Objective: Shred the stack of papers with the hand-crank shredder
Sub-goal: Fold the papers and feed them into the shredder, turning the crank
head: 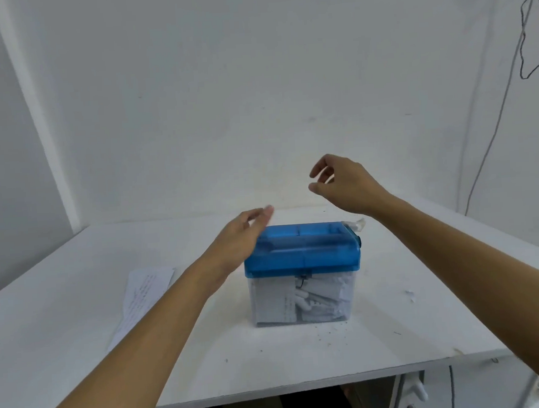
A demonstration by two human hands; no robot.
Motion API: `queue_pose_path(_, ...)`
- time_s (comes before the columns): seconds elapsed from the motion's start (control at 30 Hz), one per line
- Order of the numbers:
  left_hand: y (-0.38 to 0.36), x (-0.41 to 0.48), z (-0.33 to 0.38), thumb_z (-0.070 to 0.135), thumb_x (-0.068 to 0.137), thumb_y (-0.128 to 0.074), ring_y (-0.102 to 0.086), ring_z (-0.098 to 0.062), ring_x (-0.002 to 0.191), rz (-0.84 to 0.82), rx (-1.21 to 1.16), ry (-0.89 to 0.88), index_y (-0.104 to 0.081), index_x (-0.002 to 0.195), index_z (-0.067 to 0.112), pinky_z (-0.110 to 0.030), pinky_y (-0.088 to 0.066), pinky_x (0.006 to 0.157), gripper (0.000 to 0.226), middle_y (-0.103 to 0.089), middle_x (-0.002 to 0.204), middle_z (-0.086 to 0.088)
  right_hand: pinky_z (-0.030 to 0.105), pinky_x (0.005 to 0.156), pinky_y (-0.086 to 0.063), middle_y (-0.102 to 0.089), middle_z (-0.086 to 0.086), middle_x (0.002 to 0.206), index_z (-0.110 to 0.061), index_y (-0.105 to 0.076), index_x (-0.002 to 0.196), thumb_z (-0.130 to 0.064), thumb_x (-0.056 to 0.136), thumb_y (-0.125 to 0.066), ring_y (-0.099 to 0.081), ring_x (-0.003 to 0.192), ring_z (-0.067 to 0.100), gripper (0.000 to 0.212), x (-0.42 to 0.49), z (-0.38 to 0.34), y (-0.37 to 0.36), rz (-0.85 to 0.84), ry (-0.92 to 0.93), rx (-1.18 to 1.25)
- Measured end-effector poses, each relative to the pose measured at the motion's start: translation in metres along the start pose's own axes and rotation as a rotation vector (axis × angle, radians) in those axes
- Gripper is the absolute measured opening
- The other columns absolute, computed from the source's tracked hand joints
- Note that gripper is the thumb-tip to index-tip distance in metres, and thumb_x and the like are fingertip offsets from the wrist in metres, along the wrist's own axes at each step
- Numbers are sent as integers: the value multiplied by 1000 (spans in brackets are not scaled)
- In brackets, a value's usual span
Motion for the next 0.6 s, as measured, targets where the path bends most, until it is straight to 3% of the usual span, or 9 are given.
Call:
queue_pose_path(0.07,25,1,-8,38,106,-45,-46,-10,136,195,-119,-78,-54,142,29,-39,-33,119,38,-50,146,12,31,74,-54,-62,-8,100,-28,-57,110,-33,91,-64,-61,86,10,21,0,-26,-10,1,90,-79)
queue_pose_path(0.1,38,0,-12,19,108,-42,-55,-9,129,289,-171,-123,-58,138,26,-36,-35,117,35,-54,143,11,36,78,-55,-60,-9,100,-29,-56,111,-34,91,-63,-60,88,11,22,-2,-38,-15,13,133,-130)
queue_pose_path(0.2,85,-10,-24,-17,94,-25,-72,-14,104,417,-366,-156,-58,133,12,-28,-45,107,59,-61,135,1,34,79,-52,-57,-10,103,-29,-53,115,-33,93,-59,-58,91,13,24,-11,-77,-38,13,253,-196)
queue_pose_path(0.3,124,-23,-39,-21,89,-20,-73,-14,103,475,-389,-111,-56,134,11,-25,-49,98,67,-62,132,2,32,79,-48,-55,-10,102,-27,-53,117,-32,94,-57,-56,89,13,23,-23,-116,-68,-7,363,-182)
queue_pose_path(0.43,152,-35,-72,-17,92,-23,-70,-8,107,539,-338,-31,-55,135,16,-26,-48,99,63,-62,134,6,31,80,-44,-52,-11,95,-24,-56,113,-28,93,-57,-55,86,14,21,-53,-153,-119,-77,471,-43)
queue_pose_path(0.53,162,-44,-107,-10,97,-34,-66,-10,116,555,-284,37,-53,134,14,-28,-46,105,48,-61,136,5,35,87,-47,-55,-7,104,-22,-54,118,-37,95,-56,-57,95,16,27,-71,-163,-177,-270,377,-16)
queue_pose_path(0.6,165,-50,-132,-2,98,-49,-59,-12,124,569,-229,84,-53,130,16,-36,-43,112,38,-61,134,6,40,95,-46,-55,1,123,-17,-50,128,-53,94,-52,-56,111,24,49,-74,-157,-220,-399,205,-89)
Point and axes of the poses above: each hand's wrist, its own x-axis towards the middle knuckle, its own y-axis out of the back of the hand, z = x × y, the point moved 3 cm from there along x, towards the middle knuckle
